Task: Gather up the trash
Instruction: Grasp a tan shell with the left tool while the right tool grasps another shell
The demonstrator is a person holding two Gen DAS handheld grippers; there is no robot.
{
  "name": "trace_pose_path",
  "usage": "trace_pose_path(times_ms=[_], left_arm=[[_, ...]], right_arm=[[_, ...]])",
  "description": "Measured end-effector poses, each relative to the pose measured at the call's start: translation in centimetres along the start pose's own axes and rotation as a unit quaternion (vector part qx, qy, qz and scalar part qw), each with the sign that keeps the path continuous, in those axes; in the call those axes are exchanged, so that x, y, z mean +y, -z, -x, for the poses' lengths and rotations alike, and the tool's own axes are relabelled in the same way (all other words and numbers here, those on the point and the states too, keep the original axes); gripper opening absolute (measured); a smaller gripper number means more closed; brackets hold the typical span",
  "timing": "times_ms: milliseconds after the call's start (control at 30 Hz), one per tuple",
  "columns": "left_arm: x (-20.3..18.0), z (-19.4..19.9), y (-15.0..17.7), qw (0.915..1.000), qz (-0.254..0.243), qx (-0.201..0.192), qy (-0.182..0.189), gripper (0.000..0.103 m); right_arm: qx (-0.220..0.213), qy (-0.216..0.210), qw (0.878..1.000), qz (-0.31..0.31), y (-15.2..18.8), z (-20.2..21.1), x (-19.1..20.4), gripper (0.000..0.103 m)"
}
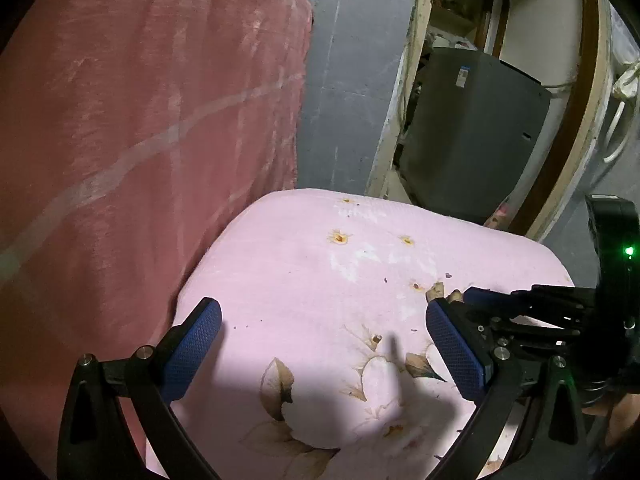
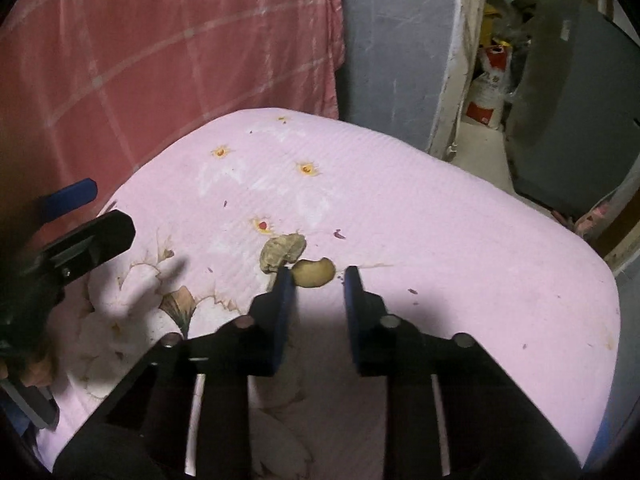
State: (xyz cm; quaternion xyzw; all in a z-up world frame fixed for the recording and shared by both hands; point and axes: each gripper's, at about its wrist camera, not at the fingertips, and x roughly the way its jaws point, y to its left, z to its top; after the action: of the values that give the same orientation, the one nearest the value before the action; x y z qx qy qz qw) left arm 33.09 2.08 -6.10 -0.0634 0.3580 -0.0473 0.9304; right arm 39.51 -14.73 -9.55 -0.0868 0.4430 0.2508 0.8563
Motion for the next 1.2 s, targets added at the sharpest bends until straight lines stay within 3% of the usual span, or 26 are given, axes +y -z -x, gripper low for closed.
trace_pose_path(times_ms=[300,600,867,1033,1200], left_arm=[[-1.7,-1.5,-0.5,0.9988,-0.038,0.023,0.020,0.095],[-5.1,-4.7,-1.1,0.9917,-0.091,0.073,0.053,0.064],[-8.0,-6.7,-1.8,0.9837,-0.140,0.101,0.051,0.040],[-8.6,-7.3,-2.3,0.9828,-0.143,0.109,0.043,0.015],[-9.0,-6.4,-1.7,0.9841,-0.133,0.108,0.048,0.013]], right_arm=[[-0.015,0.011,1.000,-0.022,0.7,1.4,-1.9,0.018],[-0.042,0.026,0.996,-0.071,2.3,4.3,-5.5,0.017],[-0.060,0.031,0.994,-0.084,3.4,6.3,-6.2,0.017],[-0.075,0.030,0.993,-0.090,4.1,7.7,-6.3,0.011],[-0.087,0.033,0.991,-0.092,4.8,8.6,-6.1,0.008]])
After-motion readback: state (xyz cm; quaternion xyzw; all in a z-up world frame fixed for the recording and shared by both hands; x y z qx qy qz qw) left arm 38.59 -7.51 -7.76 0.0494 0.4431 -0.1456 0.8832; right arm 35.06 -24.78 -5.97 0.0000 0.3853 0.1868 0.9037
